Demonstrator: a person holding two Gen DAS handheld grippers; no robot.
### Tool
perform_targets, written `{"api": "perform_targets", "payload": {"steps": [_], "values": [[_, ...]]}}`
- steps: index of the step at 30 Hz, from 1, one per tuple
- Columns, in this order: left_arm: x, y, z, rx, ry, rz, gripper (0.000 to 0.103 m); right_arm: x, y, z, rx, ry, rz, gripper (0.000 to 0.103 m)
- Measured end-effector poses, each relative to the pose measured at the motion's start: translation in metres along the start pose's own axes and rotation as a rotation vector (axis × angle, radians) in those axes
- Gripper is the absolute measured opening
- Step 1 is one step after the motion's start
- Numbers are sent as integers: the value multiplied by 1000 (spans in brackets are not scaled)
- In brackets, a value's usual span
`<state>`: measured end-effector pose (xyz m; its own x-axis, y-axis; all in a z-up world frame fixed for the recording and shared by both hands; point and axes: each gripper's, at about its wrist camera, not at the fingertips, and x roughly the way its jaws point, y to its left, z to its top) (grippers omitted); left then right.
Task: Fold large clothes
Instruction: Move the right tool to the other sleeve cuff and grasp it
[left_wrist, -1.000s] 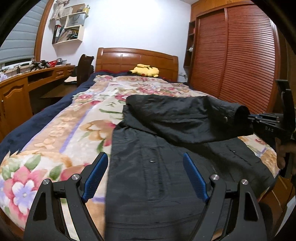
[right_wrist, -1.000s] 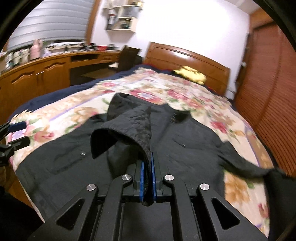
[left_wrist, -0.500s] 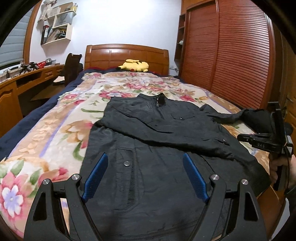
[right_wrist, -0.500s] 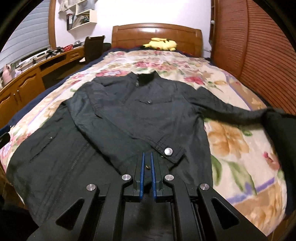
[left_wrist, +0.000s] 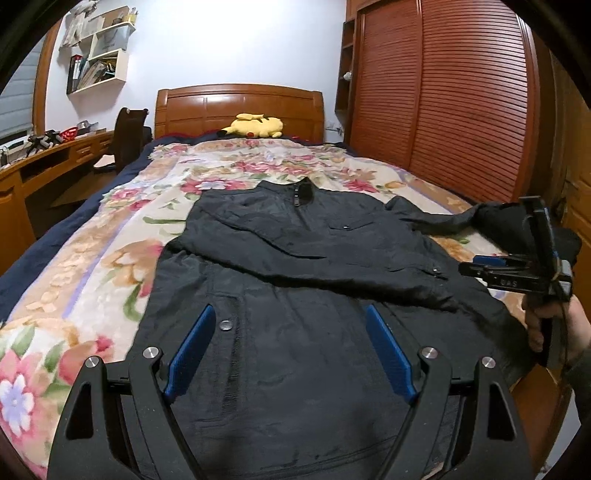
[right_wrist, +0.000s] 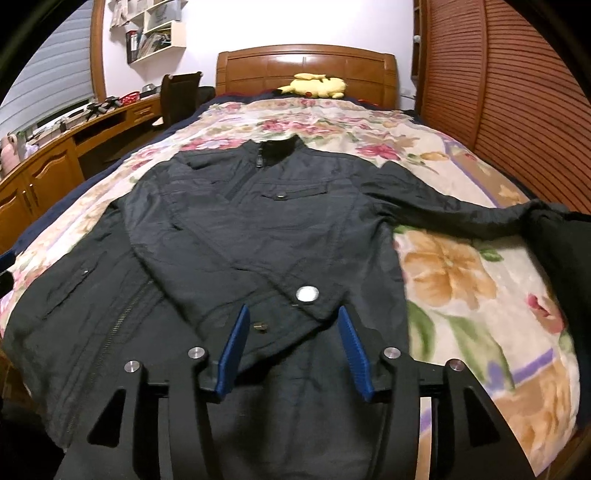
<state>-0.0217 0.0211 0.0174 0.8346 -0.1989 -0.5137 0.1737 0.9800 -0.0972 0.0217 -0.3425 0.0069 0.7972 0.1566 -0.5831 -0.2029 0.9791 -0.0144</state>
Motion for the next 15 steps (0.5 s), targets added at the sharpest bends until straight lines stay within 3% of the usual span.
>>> {"api": "perform_targets", "payload": {"steps": [15], "values": [[12,-66,18,88,-26,-51,84,-7,-83,7,-7,-18,-116,54]]}}
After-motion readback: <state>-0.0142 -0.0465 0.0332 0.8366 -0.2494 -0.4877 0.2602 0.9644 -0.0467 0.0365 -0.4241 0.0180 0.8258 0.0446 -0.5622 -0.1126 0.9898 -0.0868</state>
